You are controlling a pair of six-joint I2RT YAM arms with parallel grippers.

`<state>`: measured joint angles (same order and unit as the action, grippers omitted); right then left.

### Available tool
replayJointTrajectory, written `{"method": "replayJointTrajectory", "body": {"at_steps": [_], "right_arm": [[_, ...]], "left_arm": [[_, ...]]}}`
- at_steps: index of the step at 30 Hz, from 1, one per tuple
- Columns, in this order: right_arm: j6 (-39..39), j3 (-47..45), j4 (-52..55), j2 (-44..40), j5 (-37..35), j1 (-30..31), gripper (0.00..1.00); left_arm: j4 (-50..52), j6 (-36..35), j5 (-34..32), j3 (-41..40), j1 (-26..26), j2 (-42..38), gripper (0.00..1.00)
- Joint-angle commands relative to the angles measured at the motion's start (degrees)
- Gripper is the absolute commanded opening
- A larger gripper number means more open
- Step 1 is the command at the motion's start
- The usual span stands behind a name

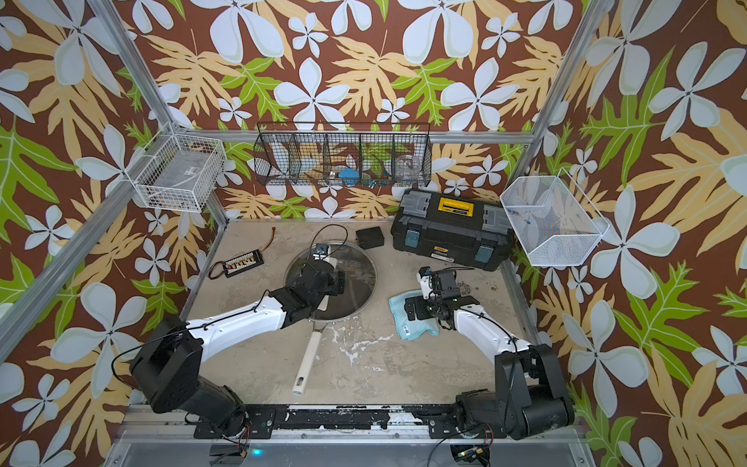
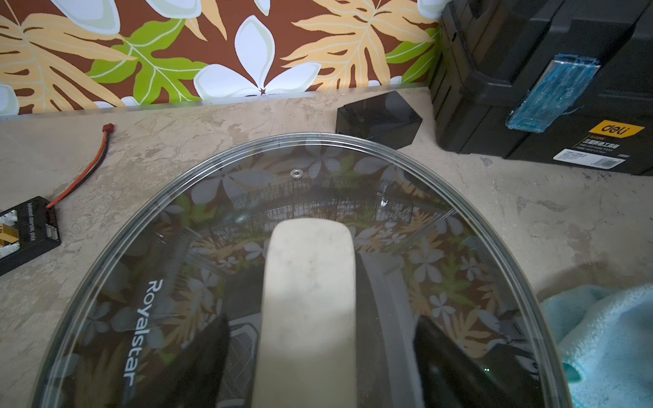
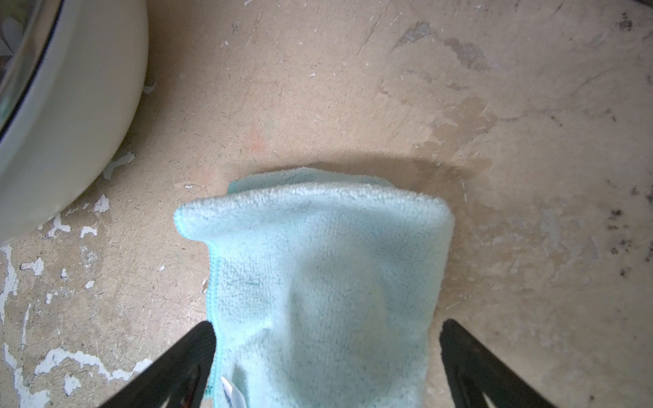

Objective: Wipe the pot lid with a cloth
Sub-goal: Place the pot lid on the cooking pot.

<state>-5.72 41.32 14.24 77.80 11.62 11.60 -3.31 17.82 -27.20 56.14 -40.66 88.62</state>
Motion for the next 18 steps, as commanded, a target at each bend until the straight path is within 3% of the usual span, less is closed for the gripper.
{"method": "replayJointTrajectory", "body": {"at_steps": [1,7,9,14,18], "right_arm": [[0.4,0.4,-0.6,-0.2,-0.5,0.0,1.00],[0.4,-0.1,-1.7,-1.0,-0.2,0.0,1.00],[0.4,-0.8,-2.9,-1.6,0.1,0.0,1.00],[0.8,-3.4,-7.0,-4.7,-2.7,0.0,1.00],[1.1,-5.6,-11.4,-8.3,-6.6,-0.1,1.00]], "left_arm": [[-1.2,-0.2,0.3,-0.1,0.0,-1.5,1.00],[-4.5,-3.9,0.4,-5.5,0.2,-8.5,1.00],[-8.5,-5.4,3.7,-9.8,1.7,-13.3,1.00],[-18.3,-5.3,16.2,-21.5,12.0,-24.9,1.00],[-20.9,-7.4,24.2,-25.9,20.5,-30.4,1.00]]}}
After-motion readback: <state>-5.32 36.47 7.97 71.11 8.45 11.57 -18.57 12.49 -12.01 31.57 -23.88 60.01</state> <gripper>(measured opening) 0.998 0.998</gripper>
